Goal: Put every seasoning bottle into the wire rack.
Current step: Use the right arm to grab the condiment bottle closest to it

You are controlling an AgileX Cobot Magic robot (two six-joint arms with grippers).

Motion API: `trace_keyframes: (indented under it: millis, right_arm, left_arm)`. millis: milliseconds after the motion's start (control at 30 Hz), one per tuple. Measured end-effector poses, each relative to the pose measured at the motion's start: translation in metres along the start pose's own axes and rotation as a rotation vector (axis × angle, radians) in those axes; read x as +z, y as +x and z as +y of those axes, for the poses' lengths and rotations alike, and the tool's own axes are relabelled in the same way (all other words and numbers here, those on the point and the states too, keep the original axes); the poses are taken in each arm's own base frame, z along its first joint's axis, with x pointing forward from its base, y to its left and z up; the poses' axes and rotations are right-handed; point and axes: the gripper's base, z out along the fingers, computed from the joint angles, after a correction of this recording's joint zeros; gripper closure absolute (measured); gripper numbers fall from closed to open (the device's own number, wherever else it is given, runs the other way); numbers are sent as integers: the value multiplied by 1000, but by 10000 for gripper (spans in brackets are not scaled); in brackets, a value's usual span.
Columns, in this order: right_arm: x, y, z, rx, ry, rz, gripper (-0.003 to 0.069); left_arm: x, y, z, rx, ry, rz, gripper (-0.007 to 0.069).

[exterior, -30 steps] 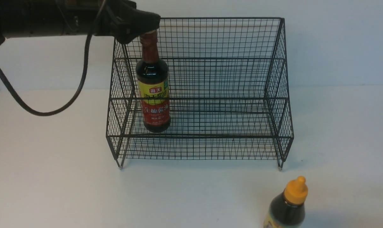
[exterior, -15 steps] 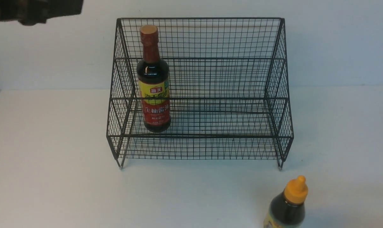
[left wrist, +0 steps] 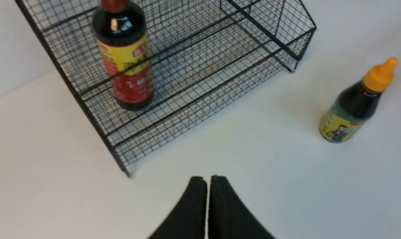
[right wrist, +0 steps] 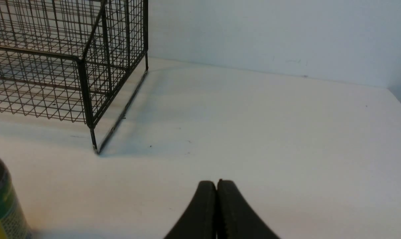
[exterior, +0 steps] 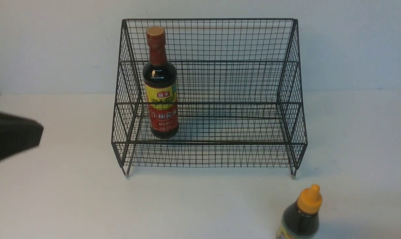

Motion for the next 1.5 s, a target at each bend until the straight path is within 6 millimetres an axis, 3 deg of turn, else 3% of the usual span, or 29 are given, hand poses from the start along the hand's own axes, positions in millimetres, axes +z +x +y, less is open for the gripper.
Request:
trace_keyframes:
  millis: [133, 433, 600, 1033, 1200, 1400, 1500]
  right_arm:
    - [0, 0, 0, 0, 0, 0, 673]
    - [0, 0, 0, 0, 0, 0, 673]
    - [0, 0, 0, 0, 0, 0, 673]
    - [0, 0, 0, 0, 0, 0, 673]
    - [0, 0, 0, 0, 0, 0, 673]
    - [0, 0, 0, 0, 0, 0, 673]
    - [0, 0, 0, 0, 0, 0, 673]
  left_arm:
    - [-1, 59, -33, -26, -62, -237, 629]
    - [11, 131, -56, -130, -105, -541, 629]
    - [20, 142, -52, -148, -115, -532, 629]
    - [18, 141, -36, -127, -298, -612, 629]
    - [24, 156, -26, -56, -414, -454, 629]
    - [28, 170, -16, -115, -439, -392, 629]
    - [41, 186, -6, -156, -476, -377, 629]
